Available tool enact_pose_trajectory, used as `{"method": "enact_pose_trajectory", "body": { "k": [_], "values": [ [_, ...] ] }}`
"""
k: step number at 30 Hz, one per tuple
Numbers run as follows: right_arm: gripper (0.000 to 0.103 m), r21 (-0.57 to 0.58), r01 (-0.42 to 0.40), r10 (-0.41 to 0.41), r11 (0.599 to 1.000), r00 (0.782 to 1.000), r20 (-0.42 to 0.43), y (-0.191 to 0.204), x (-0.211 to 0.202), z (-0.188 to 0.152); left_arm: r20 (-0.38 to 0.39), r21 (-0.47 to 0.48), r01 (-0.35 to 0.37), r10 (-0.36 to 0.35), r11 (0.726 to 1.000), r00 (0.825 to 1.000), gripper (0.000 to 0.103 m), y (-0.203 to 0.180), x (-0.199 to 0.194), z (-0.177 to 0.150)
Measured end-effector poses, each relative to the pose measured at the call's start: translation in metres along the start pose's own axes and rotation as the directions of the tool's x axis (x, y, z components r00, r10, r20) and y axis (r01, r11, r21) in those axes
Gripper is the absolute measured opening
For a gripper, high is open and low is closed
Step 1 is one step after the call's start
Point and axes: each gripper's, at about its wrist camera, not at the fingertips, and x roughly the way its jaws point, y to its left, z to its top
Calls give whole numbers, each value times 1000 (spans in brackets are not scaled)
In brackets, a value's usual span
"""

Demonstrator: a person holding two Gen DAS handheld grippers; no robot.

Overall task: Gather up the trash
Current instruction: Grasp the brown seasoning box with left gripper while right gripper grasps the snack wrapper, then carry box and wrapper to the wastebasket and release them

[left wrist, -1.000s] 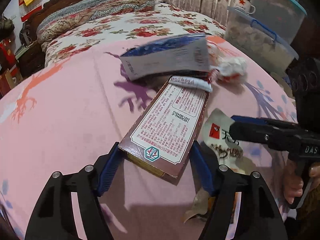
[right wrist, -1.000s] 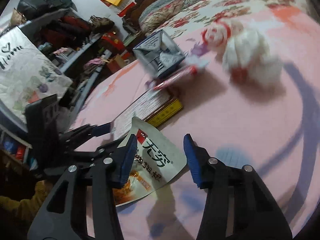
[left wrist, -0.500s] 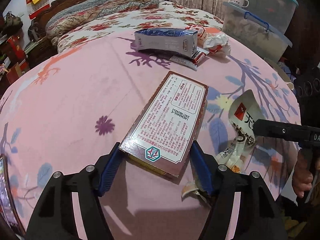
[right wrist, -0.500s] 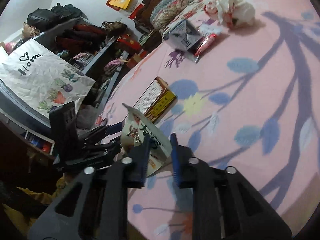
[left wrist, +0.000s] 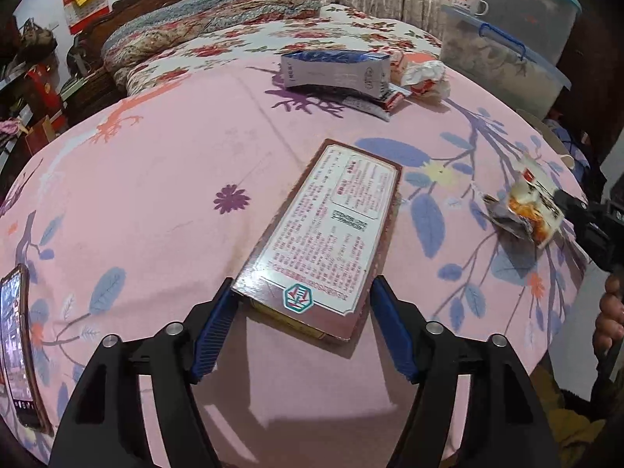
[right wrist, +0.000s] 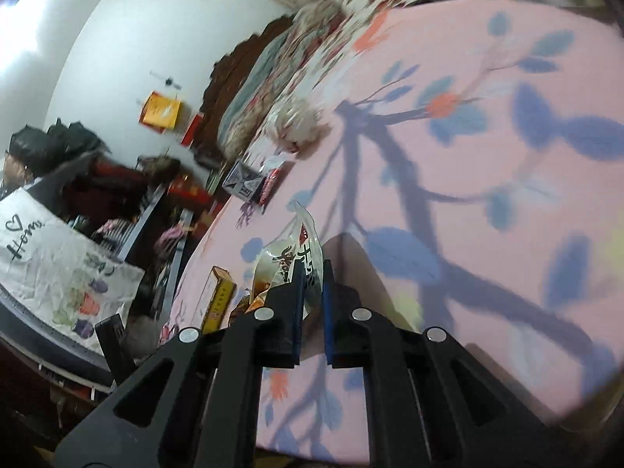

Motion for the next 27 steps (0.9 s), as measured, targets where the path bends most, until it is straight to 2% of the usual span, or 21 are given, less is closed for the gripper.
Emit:
{"method": "enact_pose_trajectory", "body": {
  "k": [1,4,5,6,9,11,13,14,15,16,18,20,23,27],
  "values": [
    [15,2,-5,5,1000,1000,7,1,-3,-5,8,1,-10,10,1000,1000,81,-2,0,1],
    [17,-17,-12,11,1000,999,-33,7,-1,-18,29,14,-17,16,1000,999,83,-5,-2,7],
    [23,-21,-13,12,1000,999,-48,9,2,-20,33,24,-26,25,999,999,84,-8,-1,8],
    [24,-30,-19,18,999,998,-57,11,5,-24,38,34,-41,40,999,998,86,-10,0,10],
    [36,-55,-27,24,998,998,-49,19,8,-27,29,52,-56,54,997,998,86,-14,8,12],
    [51,-73,-47,43,996,998,-48,21,7,-27,9,53,-59,58,997,998,80,-16,15,10],
    [53,-113,-40,34,993,998,-57,28,9,-30,23,52,-37,36,998,999,63,-17,12,8],
    [47,-132,-38,29,990,997,-69,31,12,-32,18,66,-30,29,997,999,62,-20,12,8],
    [35,-154,-43,28,987,995,-93,33,16,-34,24,82,-43,41,996,999,62,-23,11,8],
    [19,-164,-51,31,985,992,-124,34,21,-36,27,92,-46,44,995,999,62,-26,11,7],
    [11,-146,-82,59,986,986,-153,30,26,-38,22,85,5,-7,996,1000,61,-29,7,9],
    [5,-94,-130,113,987,980,-165,23,28,-36,26,75,70,-72,995,997,61,-34,0,13],
    [3,-4,-182,180,983,973,-145,8,28,-27,46,85,151,-156,985,987,60,-49,-11,25],
    [3,122,-236,244,964,968,-57,-24,11,-6,33,96,228,-232,969,972,59,-71,-6,46]
  ]
}}
